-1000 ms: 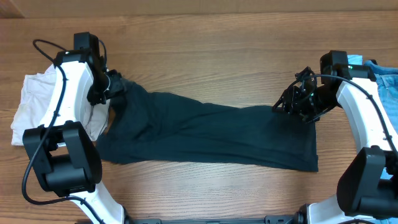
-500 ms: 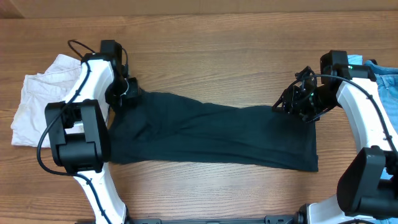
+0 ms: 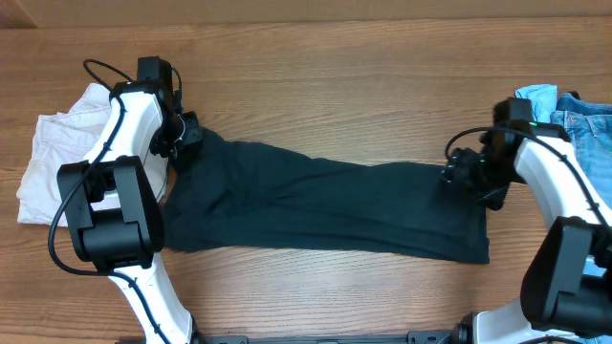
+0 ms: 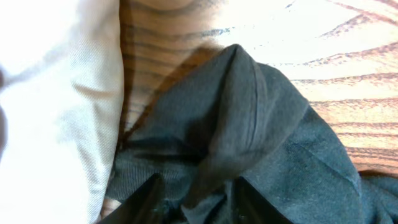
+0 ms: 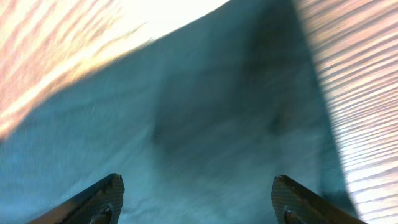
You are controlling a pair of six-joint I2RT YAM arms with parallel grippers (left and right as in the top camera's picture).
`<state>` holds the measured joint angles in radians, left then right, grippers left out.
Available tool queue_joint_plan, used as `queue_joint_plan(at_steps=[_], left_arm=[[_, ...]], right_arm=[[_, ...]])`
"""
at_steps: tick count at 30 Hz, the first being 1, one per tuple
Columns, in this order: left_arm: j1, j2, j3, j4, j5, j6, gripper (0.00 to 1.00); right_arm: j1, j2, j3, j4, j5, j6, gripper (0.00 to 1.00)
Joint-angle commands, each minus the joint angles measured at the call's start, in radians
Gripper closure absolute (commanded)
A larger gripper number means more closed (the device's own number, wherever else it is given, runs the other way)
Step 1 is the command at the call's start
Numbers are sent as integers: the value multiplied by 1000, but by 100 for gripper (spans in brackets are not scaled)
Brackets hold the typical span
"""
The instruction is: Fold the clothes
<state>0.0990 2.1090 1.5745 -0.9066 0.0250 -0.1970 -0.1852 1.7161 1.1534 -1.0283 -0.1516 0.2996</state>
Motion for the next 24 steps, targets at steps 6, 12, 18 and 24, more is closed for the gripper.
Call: queue_joint_plan(at_steps=[6,12,18,24], left_arm=[[5,-33,11,23,2,-6,28],[8,-33,13,45,11,-5,18],[12,-33,13,66,48,-5,20],[15,-34,14,85,105,-9,16]], right_arm=[[-163,-3,-29,87,-25,-20,19],[-163,20,-145,248,-79,-14,29],[-163,46,-172,314,-79,47,75],[-163,46,-172,316,-79,51,89]])
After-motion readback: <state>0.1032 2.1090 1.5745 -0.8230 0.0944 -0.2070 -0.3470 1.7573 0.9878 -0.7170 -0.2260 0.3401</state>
